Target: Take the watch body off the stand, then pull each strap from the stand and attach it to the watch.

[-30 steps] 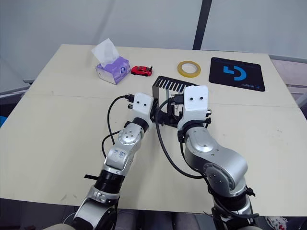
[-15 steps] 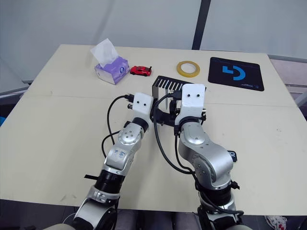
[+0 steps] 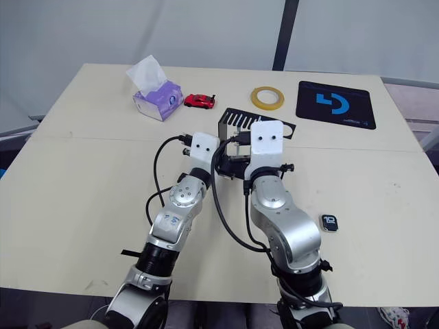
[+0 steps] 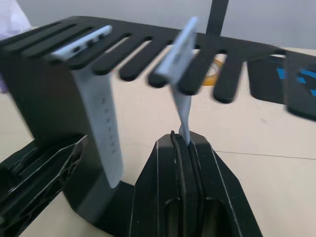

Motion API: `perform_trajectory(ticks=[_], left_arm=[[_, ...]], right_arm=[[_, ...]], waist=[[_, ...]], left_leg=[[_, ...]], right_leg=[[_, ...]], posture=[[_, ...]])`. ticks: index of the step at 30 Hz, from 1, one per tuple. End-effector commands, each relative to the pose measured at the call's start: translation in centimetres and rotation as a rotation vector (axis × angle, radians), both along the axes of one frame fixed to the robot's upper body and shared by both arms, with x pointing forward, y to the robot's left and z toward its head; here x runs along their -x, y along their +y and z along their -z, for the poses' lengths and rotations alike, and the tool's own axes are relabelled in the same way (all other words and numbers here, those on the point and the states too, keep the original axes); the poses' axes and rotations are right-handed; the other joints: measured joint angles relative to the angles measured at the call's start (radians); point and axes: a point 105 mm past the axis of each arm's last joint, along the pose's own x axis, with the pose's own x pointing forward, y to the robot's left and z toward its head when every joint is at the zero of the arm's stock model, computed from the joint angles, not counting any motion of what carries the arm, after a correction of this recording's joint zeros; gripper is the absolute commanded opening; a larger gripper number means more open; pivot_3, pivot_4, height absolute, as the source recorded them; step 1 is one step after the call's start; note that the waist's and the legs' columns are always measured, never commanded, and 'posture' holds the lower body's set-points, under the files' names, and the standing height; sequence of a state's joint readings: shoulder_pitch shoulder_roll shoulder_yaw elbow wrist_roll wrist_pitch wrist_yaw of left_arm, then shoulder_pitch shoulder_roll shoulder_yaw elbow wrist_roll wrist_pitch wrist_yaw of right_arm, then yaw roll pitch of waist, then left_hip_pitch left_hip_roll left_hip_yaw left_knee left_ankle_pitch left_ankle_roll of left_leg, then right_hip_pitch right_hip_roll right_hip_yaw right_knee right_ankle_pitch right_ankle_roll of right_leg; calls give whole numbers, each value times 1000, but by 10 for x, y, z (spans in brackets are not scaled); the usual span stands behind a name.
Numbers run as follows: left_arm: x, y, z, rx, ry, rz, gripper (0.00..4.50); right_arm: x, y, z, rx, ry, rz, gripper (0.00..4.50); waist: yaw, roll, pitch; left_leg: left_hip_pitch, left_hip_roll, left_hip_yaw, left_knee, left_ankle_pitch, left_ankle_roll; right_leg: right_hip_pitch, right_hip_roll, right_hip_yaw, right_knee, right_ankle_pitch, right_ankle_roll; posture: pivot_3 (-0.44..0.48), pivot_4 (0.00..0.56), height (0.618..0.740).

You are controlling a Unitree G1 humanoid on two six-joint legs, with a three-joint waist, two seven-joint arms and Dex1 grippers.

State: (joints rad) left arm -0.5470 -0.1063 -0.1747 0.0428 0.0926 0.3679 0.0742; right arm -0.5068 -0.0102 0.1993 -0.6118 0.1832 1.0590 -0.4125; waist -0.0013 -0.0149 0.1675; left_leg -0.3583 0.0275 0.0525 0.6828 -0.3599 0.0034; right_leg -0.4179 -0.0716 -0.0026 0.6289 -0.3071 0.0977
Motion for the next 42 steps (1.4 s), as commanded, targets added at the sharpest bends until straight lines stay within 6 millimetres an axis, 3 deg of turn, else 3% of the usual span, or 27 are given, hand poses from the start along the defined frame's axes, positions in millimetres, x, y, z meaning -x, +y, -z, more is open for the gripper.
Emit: perform_trajectory(ticks=[1,18,29,34,39,42], left_arm=[[4,-12,-7,14,-18,36,0],[4,-12,-2,5,-4,54,0],[15,-13,2,15,36,100,0],[21,-11,0,32,58,129,1945],[29,14,1,-18,97,158,4385],[34,47,-2,-67,106,172,4453]], right_arm=[[12,1,-13,-3,-63,-25,79],[40,-5,-6,59,-28,-62,79],[53,-8,-3,83,-11,-163,79],[54,-6,-5,89,-14,-211,0],[59,-11,-5,121,-8,-269,0],[60,-16,-6,129,-4,-338,0]], waist=[[0,0,0],[0,0,0],[-2,0,0],[-3,1,0],[-7,1,1],[-12,1,1]], left_leg=[[0,0,0,0,0,0],[-2,-2,-4,0,0,0],[-4,-3,-9,0,0,1],[-8,-4,-11,0,1,1],[-15,-7,-11,-1,4,0],[-14,-7,-11,-1,5,0]], right_leg=[[0,0,-1,0,0,0],[0,-3,-5,-1,0,0],[0,-5,-9,-2,0,0],[-2,-6,-11,-2,0,0],[-11,-7,-10,1,0,0],[-10,-7,-10,1,0,0]], posture=[[0,150,738],[0,150,738],[0,150,738],[0,150,738],[0,150,738],[0,150,738]])
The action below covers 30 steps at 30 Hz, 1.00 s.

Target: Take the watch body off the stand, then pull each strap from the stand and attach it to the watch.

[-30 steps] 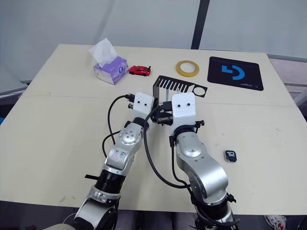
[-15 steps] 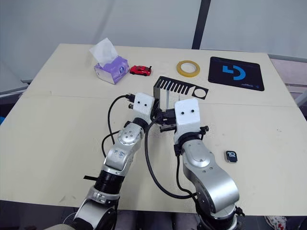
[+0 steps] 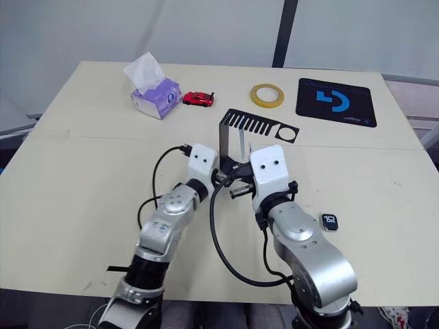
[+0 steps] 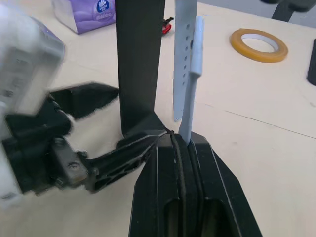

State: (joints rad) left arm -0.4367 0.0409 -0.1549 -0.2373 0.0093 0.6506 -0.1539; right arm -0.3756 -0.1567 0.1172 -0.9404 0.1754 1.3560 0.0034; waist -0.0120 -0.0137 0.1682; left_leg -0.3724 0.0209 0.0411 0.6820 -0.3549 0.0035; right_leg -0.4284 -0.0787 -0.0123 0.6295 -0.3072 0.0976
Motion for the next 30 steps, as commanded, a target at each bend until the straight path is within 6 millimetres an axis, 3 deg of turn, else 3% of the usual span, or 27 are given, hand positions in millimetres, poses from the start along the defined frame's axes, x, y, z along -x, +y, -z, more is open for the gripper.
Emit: perform_trajectory(ticks=[1,3,6,9,14,20,24,27,29,30], left_arm=[[10,30,-14,-6,-18,40,4453],[14,43,-16,9,4,112,4453],[27,39,-22,61,38,403,4453],[25,58,-26,104,138,534,4453],[58,61,-47,179,219,831,4453],[78,54,-68,266,213,971,4453],[75,41,-80,330,149,999,4453],[74,27,-83,364,137,1022,3625],[76,22,-82,356,146,1037,2751],[77,20,-81,352,154,1048,2751]], right_arm=[[15,0,-23,-23,-95,-127,0],[18,3,-25,-25,-92,-243,0],[24,4,-28,-55,-85,-384,0],[29,5,-28,-86,-58,-517,0],[33,5,-25,-108,-2,-675,0],[39,8,-22,-105,39,-835,0],[38,8,-23,-147,61,-897,0],[39,12,-23,-153,74,-937,0],[38,14,-23,-153,76,-944,0],[38,14,-23,-153,78,-947,0]], waist=[[-5,0,0],[-10,1,1],[-12,1,1],[-10,1,1],[-16,3,2],[-15,3,2],[-13,3,2],[-12,3,2],[-13,3,2],[-14,3,2]], left_leg=[[0,0,0,0,0,0],[1,0,0,0,0,0],[0,0,-1,0,0,0],[0,-1,-3,0,0,0],[0,-2,-3,-1,0,1],[0,-1,-3,0,0,1],[0,-1,-3,0,0,1],[0,-2,-3,0,0,1],[0,-2,-3,0,0,1],[0,-2,-3,0,0,1]], right_leg=[[0,0,0,0,0,0],[0,0,0,0,0,0],[1,0,-1,0,0,0],[2,-1,-3,0,0,0],[2,-1,-2,0,0,0],[2,-2,-2,0,0,0],[2,-2,-2,1,0,0],[2,-2,-2,1,0,0],[2,-2,-2,2,0,0],[2,-2,-2,2,0,0]], posture=[[0,150,738],[0,150,738],[0,150,738],[0,150,738],[0,150,738],[0,150,738],[0,150,738],[0,150,738],[0,150,738],[0,150,738]])
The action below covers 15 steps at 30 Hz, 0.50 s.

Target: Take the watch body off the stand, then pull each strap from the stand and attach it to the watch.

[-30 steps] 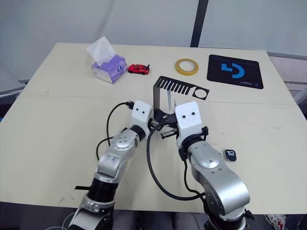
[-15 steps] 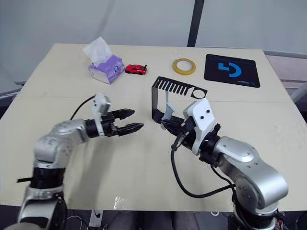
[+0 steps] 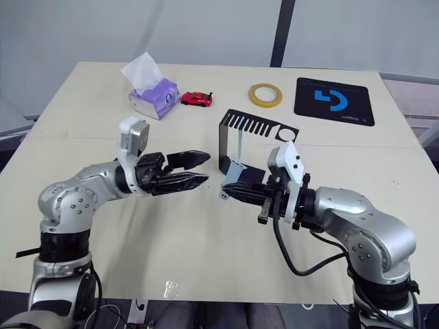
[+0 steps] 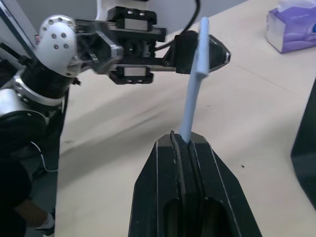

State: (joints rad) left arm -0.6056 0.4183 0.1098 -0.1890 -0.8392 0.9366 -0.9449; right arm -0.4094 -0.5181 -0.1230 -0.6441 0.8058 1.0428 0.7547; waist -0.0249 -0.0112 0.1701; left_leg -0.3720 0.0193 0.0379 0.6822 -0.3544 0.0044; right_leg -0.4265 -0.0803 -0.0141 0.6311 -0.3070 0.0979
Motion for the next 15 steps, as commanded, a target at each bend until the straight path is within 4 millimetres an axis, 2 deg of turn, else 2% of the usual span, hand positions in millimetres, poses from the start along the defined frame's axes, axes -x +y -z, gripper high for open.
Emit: perform_trajectory(ticks=[1,15], left_arm=[[8,-9,-8,-1,-38,50,2751],[19,-33,-8,-11,-13,142,2751]], right_arm=[[3,3,-7,-14,-30,-35,0],[0,3,-3,35,-36,-41,0]], waist=[[-3,0,0],[0,0,0]], left_leg=[[0,0,0,0,0,0],[0,0,0,0,1,-1]], right_leg=[[0,0,0,0,0,0],[0,0,0,1,0,0]], posture=[[0,150,738],[0,150,738]])
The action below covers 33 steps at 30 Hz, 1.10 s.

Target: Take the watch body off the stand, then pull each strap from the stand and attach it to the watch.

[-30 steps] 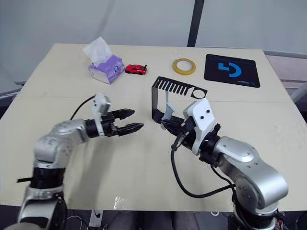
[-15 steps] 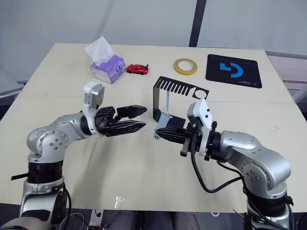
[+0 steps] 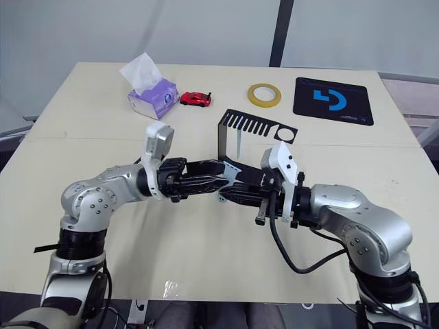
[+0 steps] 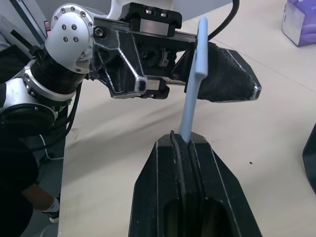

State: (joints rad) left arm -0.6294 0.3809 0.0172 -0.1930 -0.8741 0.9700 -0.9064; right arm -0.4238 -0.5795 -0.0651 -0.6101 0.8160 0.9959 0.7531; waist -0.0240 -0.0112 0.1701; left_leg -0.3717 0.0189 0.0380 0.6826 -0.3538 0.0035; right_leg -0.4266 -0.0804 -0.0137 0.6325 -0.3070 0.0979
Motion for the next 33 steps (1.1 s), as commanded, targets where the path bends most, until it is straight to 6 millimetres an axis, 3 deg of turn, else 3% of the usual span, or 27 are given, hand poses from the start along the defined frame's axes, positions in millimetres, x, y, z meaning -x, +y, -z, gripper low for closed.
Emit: perform_trajectory(ticks=[1,9,33], left_arm=[[10,-8,-15,16,-63,48,2751],[10,-15,-18,16,-65,44,2751],[11,-11,-8,-1,-47,27,2751]], right_arm=[[2,2,-7,-10,-36,-25,0],[3,6,-8,-22,-40,-34,0],[5,3,-8,-18,-43,-38,0]], waist=[[0,0,0],[0,0,0],[0,0,0]], left_leg=[[0,0,0,0,0,0],[0,0,0,0,0,0],[0,0,0,1,0,0]], right_leg=[[0,0,0,0,0,0],[0,0,0,1,0,0],[0,0,0,2,0,0]], posture=[[0,150,738],[0,150,738],[0,150,738]])
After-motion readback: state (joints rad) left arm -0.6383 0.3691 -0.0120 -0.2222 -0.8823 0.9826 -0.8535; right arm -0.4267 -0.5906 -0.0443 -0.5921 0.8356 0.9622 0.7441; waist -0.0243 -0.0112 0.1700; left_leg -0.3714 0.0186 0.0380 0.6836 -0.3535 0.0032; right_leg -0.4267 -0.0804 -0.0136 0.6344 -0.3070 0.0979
